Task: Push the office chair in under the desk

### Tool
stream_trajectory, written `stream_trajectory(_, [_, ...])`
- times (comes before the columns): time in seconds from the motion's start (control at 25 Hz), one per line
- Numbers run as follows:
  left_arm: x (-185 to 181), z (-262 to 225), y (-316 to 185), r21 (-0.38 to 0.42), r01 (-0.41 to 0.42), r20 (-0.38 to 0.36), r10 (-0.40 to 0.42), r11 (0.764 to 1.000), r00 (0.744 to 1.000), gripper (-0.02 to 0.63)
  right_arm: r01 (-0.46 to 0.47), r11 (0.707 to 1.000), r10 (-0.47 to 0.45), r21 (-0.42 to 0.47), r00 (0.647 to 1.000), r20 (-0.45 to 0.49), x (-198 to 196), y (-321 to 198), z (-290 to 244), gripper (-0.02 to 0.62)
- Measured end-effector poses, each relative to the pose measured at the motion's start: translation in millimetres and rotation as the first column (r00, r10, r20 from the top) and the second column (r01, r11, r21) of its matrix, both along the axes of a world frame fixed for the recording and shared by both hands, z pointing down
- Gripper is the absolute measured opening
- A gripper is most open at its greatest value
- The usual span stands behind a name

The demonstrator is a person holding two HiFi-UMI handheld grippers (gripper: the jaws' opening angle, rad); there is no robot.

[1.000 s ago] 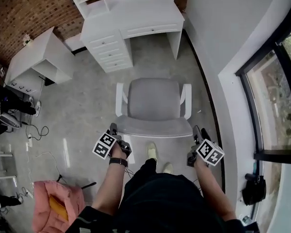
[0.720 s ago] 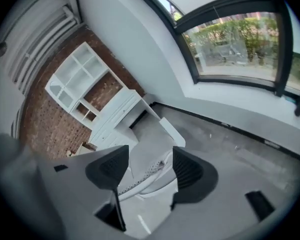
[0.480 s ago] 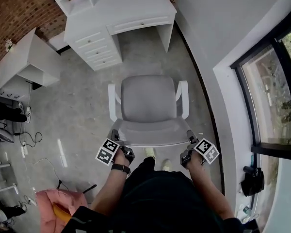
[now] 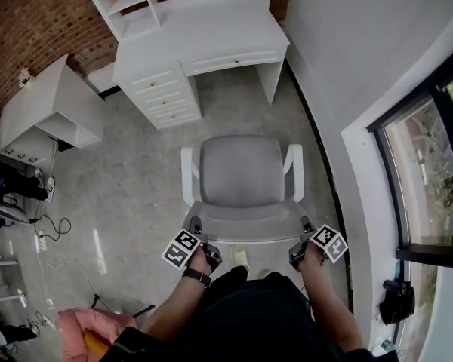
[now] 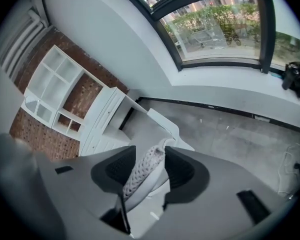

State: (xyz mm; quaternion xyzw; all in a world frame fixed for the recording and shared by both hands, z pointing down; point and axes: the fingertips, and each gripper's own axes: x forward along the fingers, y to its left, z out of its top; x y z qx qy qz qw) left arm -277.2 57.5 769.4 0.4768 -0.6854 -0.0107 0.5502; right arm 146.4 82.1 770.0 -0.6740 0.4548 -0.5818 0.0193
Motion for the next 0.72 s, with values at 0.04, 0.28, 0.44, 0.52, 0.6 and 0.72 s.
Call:
stream_trajectory(0.04, [-1, 0, -4, -0.001, 0.001, -0.002, -0.001, 1.0, 1.0, 0.215, 0.009, 1.0, -0.009, -0.001, 1.0, -0.001, -2, -5, 0, 0.161])
stream_trajectory(0.28, [-10, 3, -38, -0.011, 0.033, 0.001, -0.033, 0.999, 0.999, 0.193, 0.019, 1.0, -0.019, -0.008, 1.0, 0.02, -9, -31, 3, 0.166])
stream_trajectory(0.44, [-8, 2, -65, -0.012, 0.012, 0.0, -0.012, 1.0, 1.0, 0.19, 0.012, 1.0, -0.011, -0.013, 1.0, 0.016, -5, -52, 3, 0.169])
stream_trajectory(0.52, [-4, 3, -78, -0.007, 0.003, -0.005, -0.003, 1.0, 1.0, 0.192, 0.03, 1.0, -0.03, -0.009, 0.999, 0.016, -2, -67, 4, 0.169])
stream_trajectory(0.6, [1, 4, -93, 0.004, -0.002, -0.009, 0.002, 1.0, 1.0, 0.202, 0.053, 0.999, -0.053, -0.005, 0.998, 0.023, 2, -85, 4, 0.175])
stream_trajectory(0.72, [11, 6, -116, -0.015, -0.013, -0.011, 0.013, 1.0, 1.0, 0.202, 0.074, 0.997, -0.074, -0.025, 0.997, 0.018, 11, -109, 4, 0.173])
